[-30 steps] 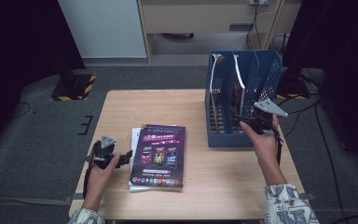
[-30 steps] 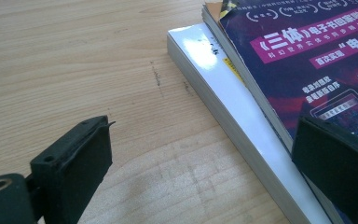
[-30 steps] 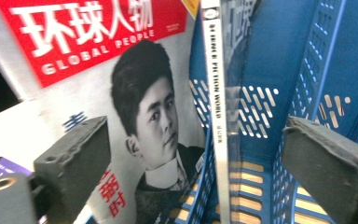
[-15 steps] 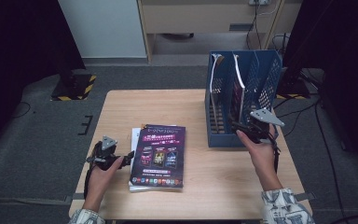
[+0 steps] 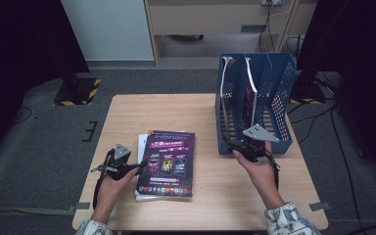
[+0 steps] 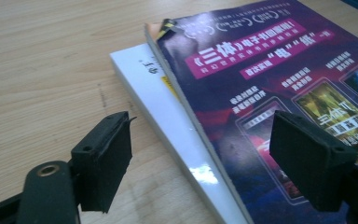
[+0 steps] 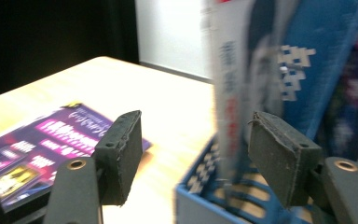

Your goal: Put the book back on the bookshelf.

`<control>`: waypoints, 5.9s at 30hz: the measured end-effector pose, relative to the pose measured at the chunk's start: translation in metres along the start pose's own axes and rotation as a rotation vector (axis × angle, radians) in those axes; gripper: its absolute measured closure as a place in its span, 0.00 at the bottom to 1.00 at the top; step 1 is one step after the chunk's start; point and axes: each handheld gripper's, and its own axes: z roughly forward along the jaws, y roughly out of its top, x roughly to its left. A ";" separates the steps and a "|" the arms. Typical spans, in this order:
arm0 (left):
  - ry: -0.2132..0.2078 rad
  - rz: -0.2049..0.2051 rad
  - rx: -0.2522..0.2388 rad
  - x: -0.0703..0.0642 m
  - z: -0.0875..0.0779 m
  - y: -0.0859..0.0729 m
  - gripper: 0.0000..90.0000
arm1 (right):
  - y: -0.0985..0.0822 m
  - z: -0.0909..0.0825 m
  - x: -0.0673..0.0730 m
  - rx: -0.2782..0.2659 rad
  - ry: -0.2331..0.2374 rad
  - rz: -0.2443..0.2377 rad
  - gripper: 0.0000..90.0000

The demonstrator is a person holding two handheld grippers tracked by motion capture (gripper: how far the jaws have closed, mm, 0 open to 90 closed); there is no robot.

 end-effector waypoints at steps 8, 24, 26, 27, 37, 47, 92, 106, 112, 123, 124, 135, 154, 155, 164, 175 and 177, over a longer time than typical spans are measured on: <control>-0.022 -0.004 0.019 -0.002 0.006 -0.001 0.27 | -0.005 0.009 0.019 0.041 0.046 -0.007 0.37; -0.030 -0.004 0.048 -0.006 0.014 -0.003 0.21 | -0.013 0.024 0.047 0.094 0.117 -0.032 0.34; -0.033 -0.008 0.049 -0.006 0.015 -0.003 0.20 | -0.014 0.027 0.052 0.105 0.128 -0.036 0.33; -0.036 -0.011 0.047 -0.006 0.016 -0.003 0.20 | -0.016 0.029 0.056 0.115 0.137 -0.043 0.32; -0.057 -0.021 0.051 -0.006 0.020 -0.003 0.23 | -0.026 0.048 0.082 0.176 0.203 -0.099 0.27; -0.084 -0.054 0.044 -0.003 0.021 -0.005 0.23 | -0.033 0.068 0.093 0.217 0.234 -0.069 0.22; -0.118 0.009 0.032 -0.019 0.024 -0.005 0.18 | -0.067 0.101 0.095 0.397 0.294 0.020 0.10; -0.116 0.010 0.032 -0.020 0.024 -0.005 0.18 | -0.074 0.111 0.088 0.423 0.353 0.139 0.06; -0.117 0.007 0.037 -0.020 0.024 -0.004 0.18 | -0.075 0.114 0.087 0.413 0.358 0.135 0.05; -0.119 0.010 0.042 -0.019 0.022 -0.005 0.20 | -0.073 0.122 0.086 0.406 0.356 0.146 0.04; -0.117 0.010 0.043 -0.020 0.022 -0.004 0.20 | -0.073 0.122 0.086 0.407 0.358 0.154 0.05; -0.113 0.008 0.053 -0.020 0.023 -0.003 0.20 | -0.072 0.120 0.080 0.412 0.360 0.172 0.13; -0.067 0.025 0.049 -0.022 0.027 0.004 0.24 | -0.069 0.126 0.078 0.426 0.369 0.152 0.09; -0.073 0.011 0.049 -0.021 0.028 0.003 0.22 | -0.070 0.126 0.079 0.426 0.374 0.153 0.09; -0.109 0.042 0.050 -0.024 0.031 0.005 0.22 | -0.070 0.117 0.077 0.449 0.357 0.150 0.08; -0.120 0.049 0.059 -0.027 0.030 0.006 0.23 | -0.072 0.115 0.073 0.437 0.361 0.176 0.06; -0.115 0.047 0.065 -0.028 0.030 0.006 0.23 | -0.072 0.116 0.070 0.432 0.370 0.195 0.08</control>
